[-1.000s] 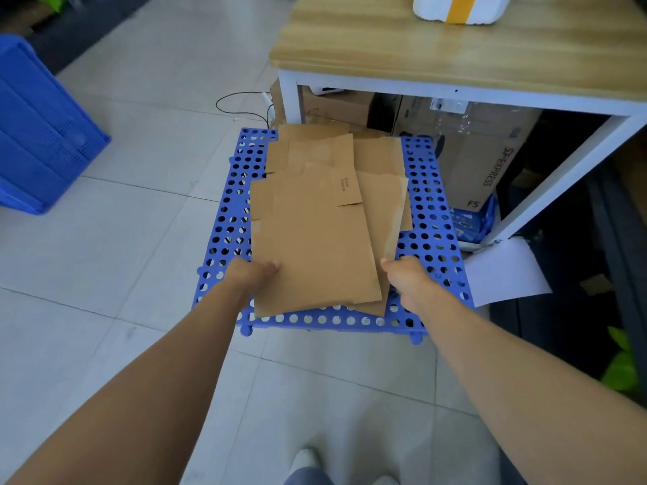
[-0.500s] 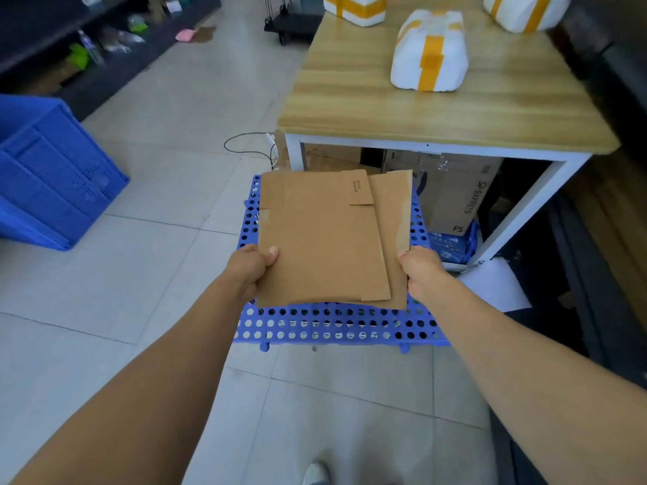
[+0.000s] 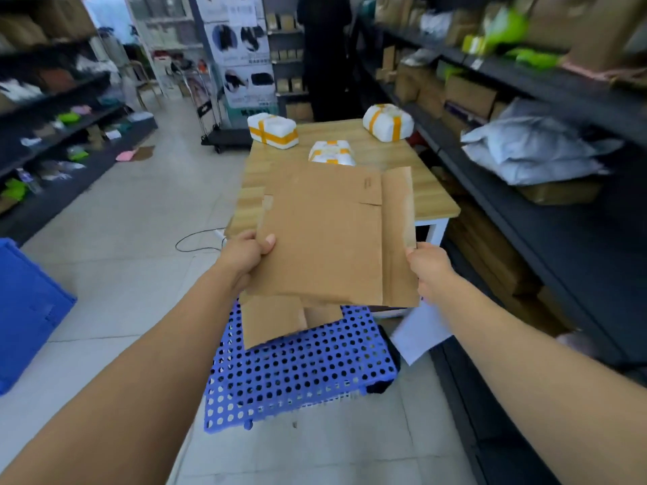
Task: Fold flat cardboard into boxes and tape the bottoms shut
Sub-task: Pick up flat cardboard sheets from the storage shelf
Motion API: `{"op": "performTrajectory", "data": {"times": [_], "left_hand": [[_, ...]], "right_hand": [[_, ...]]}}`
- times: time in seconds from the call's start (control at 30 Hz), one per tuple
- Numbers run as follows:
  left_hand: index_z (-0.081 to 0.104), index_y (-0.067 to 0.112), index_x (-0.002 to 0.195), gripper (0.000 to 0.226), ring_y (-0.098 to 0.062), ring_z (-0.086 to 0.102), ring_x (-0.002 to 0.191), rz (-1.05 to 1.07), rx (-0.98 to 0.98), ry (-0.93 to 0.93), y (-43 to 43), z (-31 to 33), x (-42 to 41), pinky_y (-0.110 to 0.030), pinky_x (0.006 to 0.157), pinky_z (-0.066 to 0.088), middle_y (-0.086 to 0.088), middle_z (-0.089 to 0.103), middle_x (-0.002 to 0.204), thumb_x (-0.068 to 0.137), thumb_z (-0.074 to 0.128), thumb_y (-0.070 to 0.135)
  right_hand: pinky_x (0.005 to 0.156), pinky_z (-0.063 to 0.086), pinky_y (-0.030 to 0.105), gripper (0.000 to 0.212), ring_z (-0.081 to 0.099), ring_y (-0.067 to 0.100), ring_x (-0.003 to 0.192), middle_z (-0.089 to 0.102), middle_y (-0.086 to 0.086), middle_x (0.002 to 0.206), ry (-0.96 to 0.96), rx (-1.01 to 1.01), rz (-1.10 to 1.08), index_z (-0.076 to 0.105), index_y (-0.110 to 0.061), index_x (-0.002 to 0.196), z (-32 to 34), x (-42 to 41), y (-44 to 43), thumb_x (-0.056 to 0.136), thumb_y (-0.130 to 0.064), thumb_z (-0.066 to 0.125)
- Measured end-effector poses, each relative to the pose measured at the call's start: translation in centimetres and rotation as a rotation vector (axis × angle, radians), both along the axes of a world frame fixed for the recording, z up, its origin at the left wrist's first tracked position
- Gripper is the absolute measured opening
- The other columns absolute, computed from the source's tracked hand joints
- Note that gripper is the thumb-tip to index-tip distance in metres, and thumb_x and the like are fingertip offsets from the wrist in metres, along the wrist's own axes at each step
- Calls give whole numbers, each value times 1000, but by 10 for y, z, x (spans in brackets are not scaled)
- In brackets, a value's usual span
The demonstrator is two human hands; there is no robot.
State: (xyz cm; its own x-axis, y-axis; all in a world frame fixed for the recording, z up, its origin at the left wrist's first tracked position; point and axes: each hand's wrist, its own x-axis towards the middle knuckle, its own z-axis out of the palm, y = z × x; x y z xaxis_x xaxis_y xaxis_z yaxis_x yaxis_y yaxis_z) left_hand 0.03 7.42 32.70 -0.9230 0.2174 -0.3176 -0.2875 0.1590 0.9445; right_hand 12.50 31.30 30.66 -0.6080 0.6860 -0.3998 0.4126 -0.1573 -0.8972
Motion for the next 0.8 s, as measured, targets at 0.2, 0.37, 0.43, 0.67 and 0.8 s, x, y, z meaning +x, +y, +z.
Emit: {"op": "performTrajectory", "data": {"times": [0.2,0.37,0.43,0.67,0.8], "left_hand": [[57,17,88,10,-17,60,72,-250,39,39,43,37,10,-30,59,47,-2,63,86,98,53,16],[58,15,98,6,-18,59,74,-500,81,64,88,46,38,-32,62,46,-4,63,89,98,52,15],[57,15,97,7,-18,58,75,-606,75,66,113,44,59,-32,63,46,-2,62,88,98,51,17],[60,16,100,10,-26,60,91,-965,34,76,199,30,184,-39,78,48,-8,65,105,97,55,24],[59,15,104,13,-28,59,94,-1143,25,84,241,31,280,-40,79,47,-8,64,106,97,55,25]], "right_hand": [[78,44,30,26,54,24,88,62,23,116,26,167,-251,63,0,110,49,81,19,98,-9,41],[74,48,31,29,50,18,81,64,12,100,17,180,-528,62,-3,117,63,166,11,99,-8,40],[87,50,38,28,50,20,85,65,16,108,9,168,-641,64,-5,114,65,206,4,99,-9,41],[89,53,45,30,46,21,79,62,28,116,-71,193,-989,62,6,112,63,372,-10,95,-7,41],[87,49,40,31,56,28,90,61,21,123,-124,211,-1176,61,4,115,67,471,-25,95,-6,39]]}}
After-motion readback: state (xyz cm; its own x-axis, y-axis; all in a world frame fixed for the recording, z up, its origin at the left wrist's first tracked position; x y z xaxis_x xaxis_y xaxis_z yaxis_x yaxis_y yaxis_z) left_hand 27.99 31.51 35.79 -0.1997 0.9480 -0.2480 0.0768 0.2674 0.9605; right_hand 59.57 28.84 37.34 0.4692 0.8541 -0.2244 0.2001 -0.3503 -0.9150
